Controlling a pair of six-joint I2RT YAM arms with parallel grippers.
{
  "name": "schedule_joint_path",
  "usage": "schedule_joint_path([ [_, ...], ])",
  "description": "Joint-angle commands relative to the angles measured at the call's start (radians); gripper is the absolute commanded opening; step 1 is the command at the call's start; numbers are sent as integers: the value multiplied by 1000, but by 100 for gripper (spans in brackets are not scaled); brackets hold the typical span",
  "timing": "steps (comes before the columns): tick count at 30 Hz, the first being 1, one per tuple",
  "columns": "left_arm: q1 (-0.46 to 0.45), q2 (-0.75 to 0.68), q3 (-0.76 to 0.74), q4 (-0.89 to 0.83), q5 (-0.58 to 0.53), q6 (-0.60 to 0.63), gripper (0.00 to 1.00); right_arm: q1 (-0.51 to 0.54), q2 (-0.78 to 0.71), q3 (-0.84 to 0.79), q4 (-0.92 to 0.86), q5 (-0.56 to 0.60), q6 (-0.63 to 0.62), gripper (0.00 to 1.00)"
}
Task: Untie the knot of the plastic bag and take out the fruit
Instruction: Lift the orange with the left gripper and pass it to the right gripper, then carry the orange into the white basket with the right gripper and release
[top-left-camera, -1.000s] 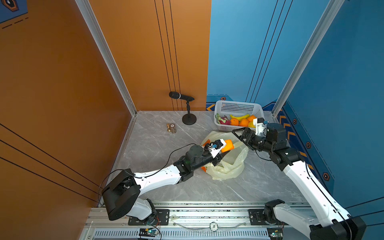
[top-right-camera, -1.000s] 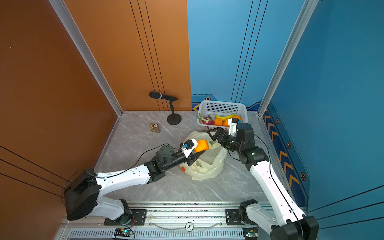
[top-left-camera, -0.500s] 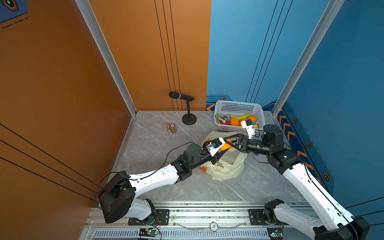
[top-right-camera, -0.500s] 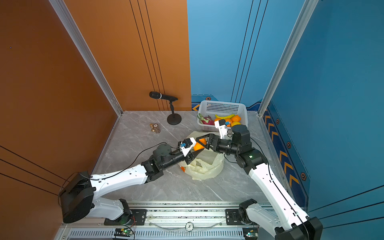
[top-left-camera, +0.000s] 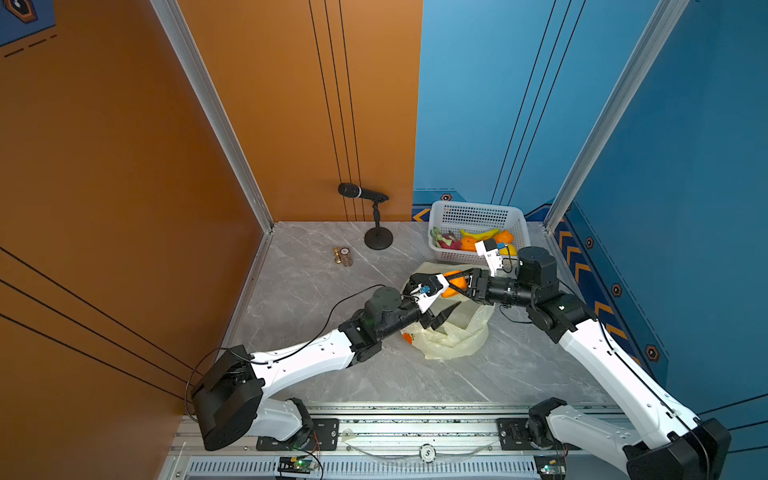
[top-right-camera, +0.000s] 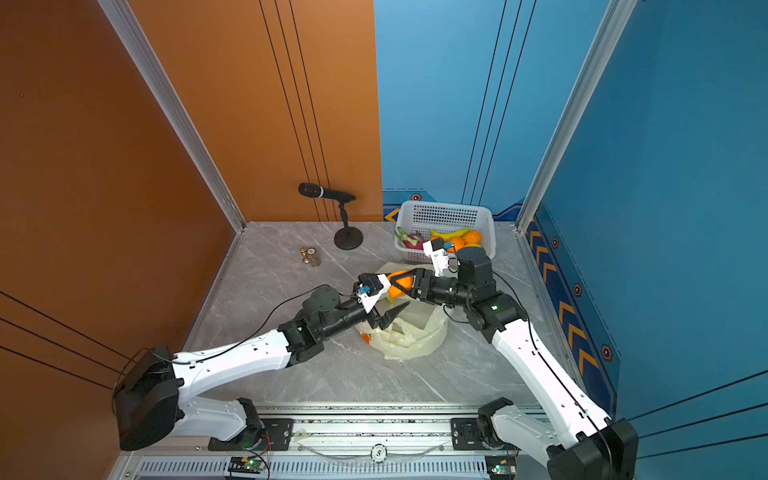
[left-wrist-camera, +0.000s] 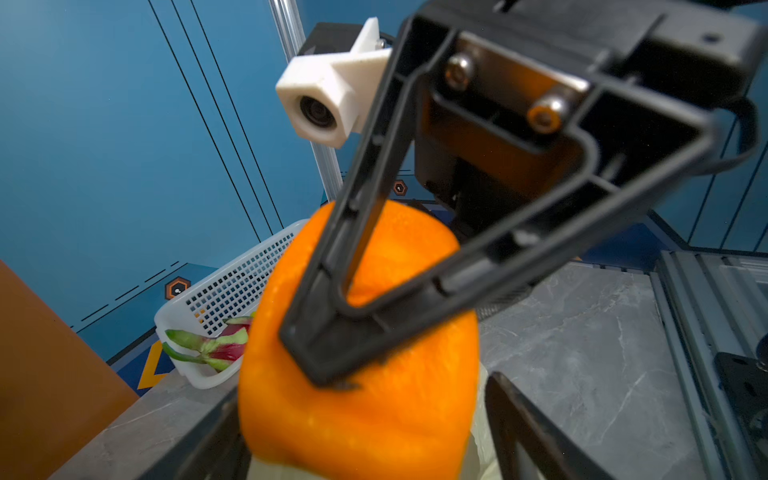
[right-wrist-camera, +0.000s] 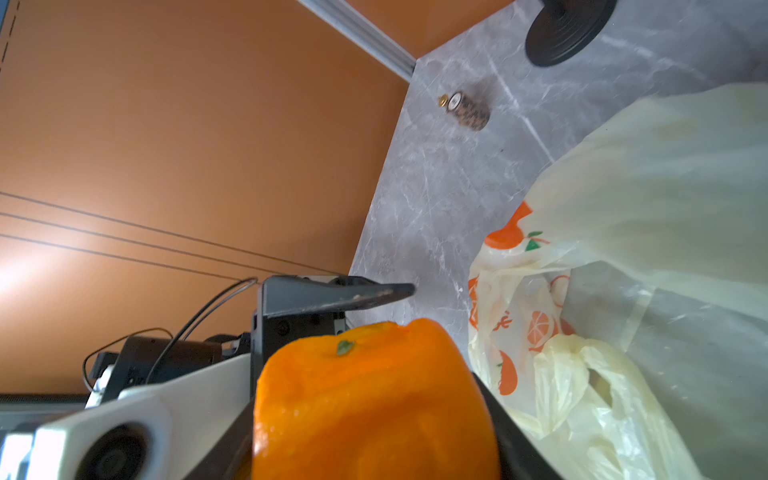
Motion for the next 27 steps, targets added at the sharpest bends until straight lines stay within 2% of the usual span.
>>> schedule_joint_path([
  [1, -1, -50, 39, -105, -62, -20, 96, -54, 36, 65, 89, 88, -13, 49],
  [4, -7, -81, 62, -217, -106, -46, 97, -103, 101, 123, 113, 140, -33, 49],
  [9, -10, -113, 135, -489, -169, -132, 97, -168, 260, 257, 78, 307, -92, 49],
  [12, -13, -119, 172, -634, -154, -154, 98, -195, 383, 350, 68, 404, -133, 49],
  [18, -33, -153, 138, -657, -109, -181, 98, -227, 657, 555, 46, 573, -212, 49],
  [27, -44, -134, 147, -694, -113, -189, 98, -267, 1029, 865, -30, 701, -173, 49],
])
